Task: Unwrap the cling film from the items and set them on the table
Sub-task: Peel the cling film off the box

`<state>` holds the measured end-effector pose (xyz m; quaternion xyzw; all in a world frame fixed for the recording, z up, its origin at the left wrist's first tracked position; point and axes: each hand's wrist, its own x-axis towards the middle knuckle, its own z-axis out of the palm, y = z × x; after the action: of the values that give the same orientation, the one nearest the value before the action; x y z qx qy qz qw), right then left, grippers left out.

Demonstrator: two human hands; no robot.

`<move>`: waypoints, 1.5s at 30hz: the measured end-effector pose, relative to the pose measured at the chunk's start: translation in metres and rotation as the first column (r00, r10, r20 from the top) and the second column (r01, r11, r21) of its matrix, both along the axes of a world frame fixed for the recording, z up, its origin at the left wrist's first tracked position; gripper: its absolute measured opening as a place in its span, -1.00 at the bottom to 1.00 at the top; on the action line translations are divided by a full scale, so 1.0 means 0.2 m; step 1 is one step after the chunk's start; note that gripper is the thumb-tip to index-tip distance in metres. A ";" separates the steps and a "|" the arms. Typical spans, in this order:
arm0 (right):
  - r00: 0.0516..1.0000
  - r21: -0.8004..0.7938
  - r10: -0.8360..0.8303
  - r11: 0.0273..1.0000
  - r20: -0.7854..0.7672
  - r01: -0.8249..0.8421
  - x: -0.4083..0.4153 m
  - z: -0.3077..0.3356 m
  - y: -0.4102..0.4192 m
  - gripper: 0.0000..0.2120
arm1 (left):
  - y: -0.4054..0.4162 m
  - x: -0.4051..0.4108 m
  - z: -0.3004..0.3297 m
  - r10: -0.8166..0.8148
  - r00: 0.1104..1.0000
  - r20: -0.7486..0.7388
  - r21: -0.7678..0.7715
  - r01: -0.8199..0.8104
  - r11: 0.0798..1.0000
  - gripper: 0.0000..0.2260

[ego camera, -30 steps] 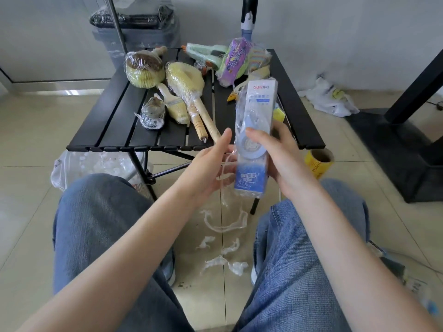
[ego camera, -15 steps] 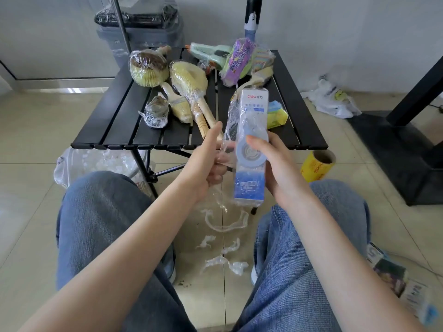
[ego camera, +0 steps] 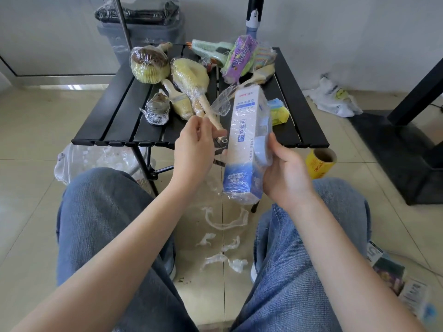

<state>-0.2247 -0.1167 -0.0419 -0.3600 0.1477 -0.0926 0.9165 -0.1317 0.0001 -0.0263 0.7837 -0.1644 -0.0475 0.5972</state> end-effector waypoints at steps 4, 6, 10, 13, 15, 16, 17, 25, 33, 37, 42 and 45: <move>0.968 -0.375 -0.127 0.926 -0.217 0.037 0.03 -0.01 0.01 -0.70 | -0.01 0.02 0.03 -0.025 0.994 -0.110 -0.033 0.021 0.999 -0.78; 0.930 -0.532 -0.245 0.844 -0.274 0.066 0.03 -0.01 0.02 -0.77 | 0.01 0.03 0.04 -0.029 0.992 -0.121 -0.081 0.019 0.996 -0.79; 0.910 -0.704 -0.337 0.706 -0.243 0.073 0.04 0.03 0.03 -0.81 | 0.02 0.02 0.06 -0.030 0.991 -0.132 -0.081 0.020 0.997 -0.78; 0.919 -0.730 -0.266 0.683 -0.291 -0.034 0.07 0.06 0.05 -0.66 | 0.01 -0.02 0.08 -0.052 0.993 -0.110 -0.074 0.044 0.996 -0.81; 0.920 -0.750 -0.246 0.658 -0.304 -0.072 0.09 0.07 0.07 -0.47 | 0.00 -0.05 0.10 -0.065 0.996 -0.064 -0.052 0.061 0.997 -0.81; 0.919 -0.764 -0.265 0.642 -0.292 -0.058 0.09 0.06 0.07 -0.42 | 0.00 -0.07 0.10 -0.081 0.996 -0.044 -0.053 0.079 0.996 -0.81; 0.918 -0.774 -0.290 0.633 -0.272 -0.030 0.09 0.06 0.08 -0.39 | 0.00 -0.08 0.11 -0.099 0.995 -0.030 -0.062 0.097 0.993 -0.81; 0.919 -0.852 -0.356 0.521 -0.168 0.046 0.08 0.04 0.10 -0.44 | -0.01 -0.04 0.10 -0.129 0.992 -0.015 -0.139 0.125 0.982 -0.81; 0.922 -0.883 -0.354 0.469 -0.157 0.030 0.05 0.02 0.13 -0.50 | -0.06 0.01 0.08 -0.086 0.996 0.000 -0.067 0.086 0.994 -0.83; 0.922 -0.892 -0.360 0.450 -0.144 0.036 0.04 0.03 0.13 -0.56 | -0.09 0.05 0.06 0.012 1.000 -0.006 -0.124 -0.012 0.992 -0.77; 0.931 -0.907 -0.334 0.421 -0.147 0.008 0.02 0.02 0.12 -0.58 | -0.11 0.08 0.05 0.069 0.997 -0.046 -0.126 -0.075 0.989 -0.79; 0.929 -0.912 -0.330 0.410 -0.166 -0.016 0.01 0.03 0.10 -0.61 | -0.10 0.08 0.03 0.088 0.995 0.040 -0.096 -0.084 0.992 -0.83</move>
<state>-0.2221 -0.0959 -0.0364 -0.7875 0.2551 -0.1841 0.5300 -0.1159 -0.0208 -0.0209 0.7619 -0.1456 0.0034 0.6311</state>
